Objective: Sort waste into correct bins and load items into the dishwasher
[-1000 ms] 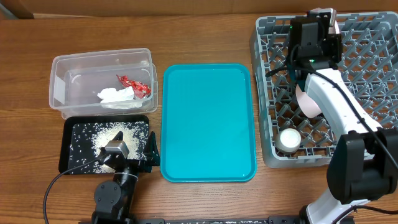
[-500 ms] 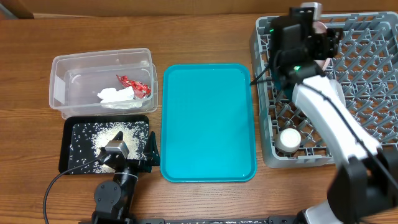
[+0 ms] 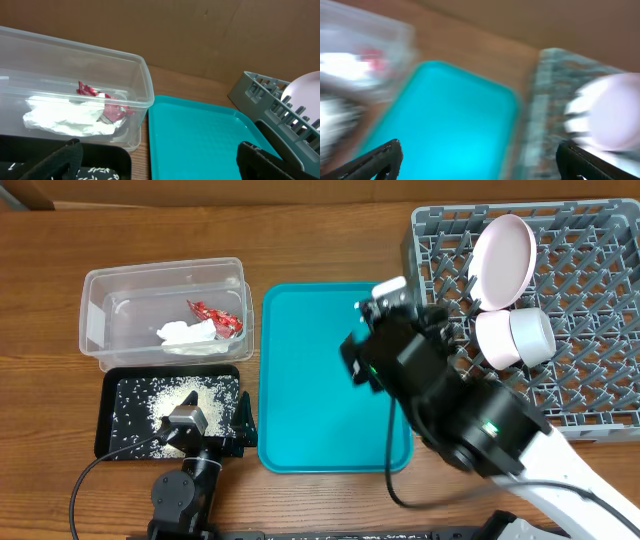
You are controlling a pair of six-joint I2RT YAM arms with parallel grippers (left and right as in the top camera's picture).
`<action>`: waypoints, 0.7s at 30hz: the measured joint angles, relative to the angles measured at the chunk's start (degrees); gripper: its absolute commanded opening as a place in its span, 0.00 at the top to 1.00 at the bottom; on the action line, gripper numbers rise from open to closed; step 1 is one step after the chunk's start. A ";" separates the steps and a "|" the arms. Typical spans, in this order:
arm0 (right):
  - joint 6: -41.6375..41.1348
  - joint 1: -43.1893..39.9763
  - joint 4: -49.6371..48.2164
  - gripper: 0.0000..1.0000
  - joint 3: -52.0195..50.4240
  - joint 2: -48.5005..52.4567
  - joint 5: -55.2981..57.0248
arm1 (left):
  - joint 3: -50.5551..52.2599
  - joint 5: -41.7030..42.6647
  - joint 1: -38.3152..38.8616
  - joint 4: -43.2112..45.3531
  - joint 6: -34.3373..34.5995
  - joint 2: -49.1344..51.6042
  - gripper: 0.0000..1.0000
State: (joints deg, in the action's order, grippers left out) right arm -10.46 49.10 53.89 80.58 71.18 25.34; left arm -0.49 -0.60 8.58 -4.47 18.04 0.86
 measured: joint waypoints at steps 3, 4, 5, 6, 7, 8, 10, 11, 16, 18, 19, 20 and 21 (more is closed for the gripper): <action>-1.95 0.92 0.44 0.00 0.00 -3.34 -9.79 | 0.00 0.00 0.00 0.00 0.00 0.00 0.00; -2.36 1.09 1.62 0.00 0.00 -4.28 -12.24 | 0.00 0.00 0.00 -0.02 0.00 0.00 0.00; -2.64 1.20 2.80 0.00 0.00 -4.98 -13.84 | 0.00 0.02 0.00 0.00 0.02 0.00 0.00; -2.99 1.18 3.67 0.00 0.00 -5.62 -14.97 | 0.00 0.02 0.00 -0.02 0.02 0.00 0.00; -3.19 1.14 4.26 0.00 0.00 -6.16 -15.52 | 0.00 0.02 0.00 0.00 0.00 0.00 0.00; -3.28 1.05 4.79 0.00 0.00 -6.60 -15.63 | 0.00 0.00 0.00 0.00 0.00 0.00 0.00; -3.48 0.35 5.77 0.00 -0.02 -8.11 -15.37 | 0.00 0.00 0.00 0.00 0.00 0.00 0.00; -3.54 -0.07 6.16 0.00 -0.02 -8.98 -14.95 | 0.00 0.00 0.00 -0.02 0.02 0.00 0.00; -3.89 -3.58 7.78 0.00 -0.13 -19.02 -10.88 | 0.00 0.00 0.00 -0.02 0.00 0.00 0.00; -3.91 -4.90 7.91 0.00 -0.13 -24.46 -8.31 | 0.00 0.00 0.00 0.00 0.00 0.00 0.00; -3.96 -5.62 7.80 0.00 -0.13 -26.73 -7.06 | 0.00 0.00 0.00 0.00 0.02 0.00 0.00; -3.91 -6.80 7.54 0.00 -0.15 -28.85 -5.99 | 0.00 0.00 0.00 0.00 0.02 0.00 0.00; -3.91 -8.63 6.86 0.00 -0.44 -30.99 -5.03 | 0.00 0.00 0.00 0.00 0.02 0.00 0.00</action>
State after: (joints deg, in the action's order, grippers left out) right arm -14.37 40.47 60.75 80.14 40.18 20.32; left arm -0.49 -0.60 8.58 -4.47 18.06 0.86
